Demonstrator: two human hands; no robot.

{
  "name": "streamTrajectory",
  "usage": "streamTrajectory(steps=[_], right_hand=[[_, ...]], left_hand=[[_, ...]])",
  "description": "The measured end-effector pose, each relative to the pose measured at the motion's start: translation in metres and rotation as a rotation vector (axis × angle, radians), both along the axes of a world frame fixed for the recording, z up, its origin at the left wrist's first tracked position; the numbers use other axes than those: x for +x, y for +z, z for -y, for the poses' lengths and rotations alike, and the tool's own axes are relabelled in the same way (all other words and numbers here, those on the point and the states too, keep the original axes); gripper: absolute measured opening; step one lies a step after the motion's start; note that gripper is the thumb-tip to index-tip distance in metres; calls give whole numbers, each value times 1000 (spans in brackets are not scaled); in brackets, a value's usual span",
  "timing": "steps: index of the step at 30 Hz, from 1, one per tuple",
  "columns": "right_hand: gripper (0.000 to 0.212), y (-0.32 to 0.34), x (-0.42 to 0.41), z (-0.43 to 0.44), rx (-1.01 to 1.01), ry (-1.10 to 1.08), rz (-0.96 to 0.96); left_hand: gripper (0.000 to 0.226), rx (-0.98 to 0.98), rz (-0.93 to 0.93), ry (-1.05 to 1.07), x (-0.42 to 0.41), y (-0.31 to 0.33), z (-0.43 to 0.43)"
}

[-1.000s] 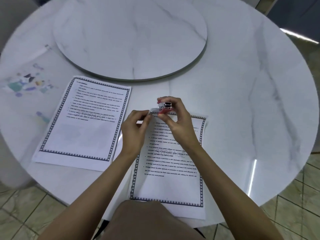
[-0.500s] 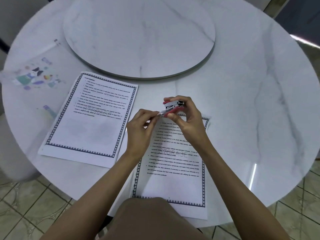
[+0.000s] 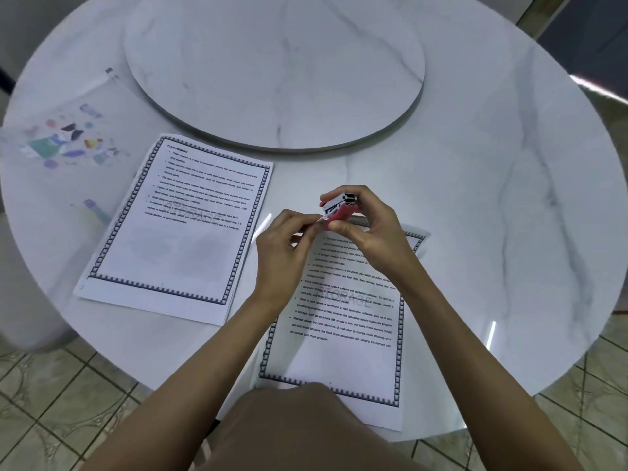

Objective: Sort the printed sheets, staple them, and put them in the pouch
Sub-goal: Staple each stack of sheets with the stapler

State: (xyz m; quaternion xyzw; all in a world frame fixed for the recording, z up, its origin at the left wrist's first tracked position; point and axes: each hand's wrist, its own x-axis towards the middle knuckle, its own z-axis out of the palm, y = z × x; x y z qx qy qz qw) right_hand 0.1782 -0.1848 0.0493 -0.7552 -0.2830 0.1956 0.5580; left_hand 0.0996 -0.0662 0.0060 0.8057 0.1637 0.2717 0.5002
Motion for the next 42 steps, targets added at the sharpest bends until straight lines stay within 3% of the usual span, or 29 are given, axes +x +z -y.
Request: streamTrajectory(steps=[7,11,23,35,42], right_hand=[[28,0,-2,-5,-8,-44,-17],[26,0,-2,-6,12,-85,-42],[37,-4,2,-6,-44,-17,-93],[24,-8,-3,-8,-91,-40,-51],[24,-9,-1,-6,-122,-54,-20]], left_hand=[[8,-103,-54,17,-1,2,3],[24,-271,-60,34,-3,8,6],[1,-297,-78,-24,-5,5,4],[2,-361,-96,-97,-4,6,-1],[17,-366,-107,-129,-4,5,0]])
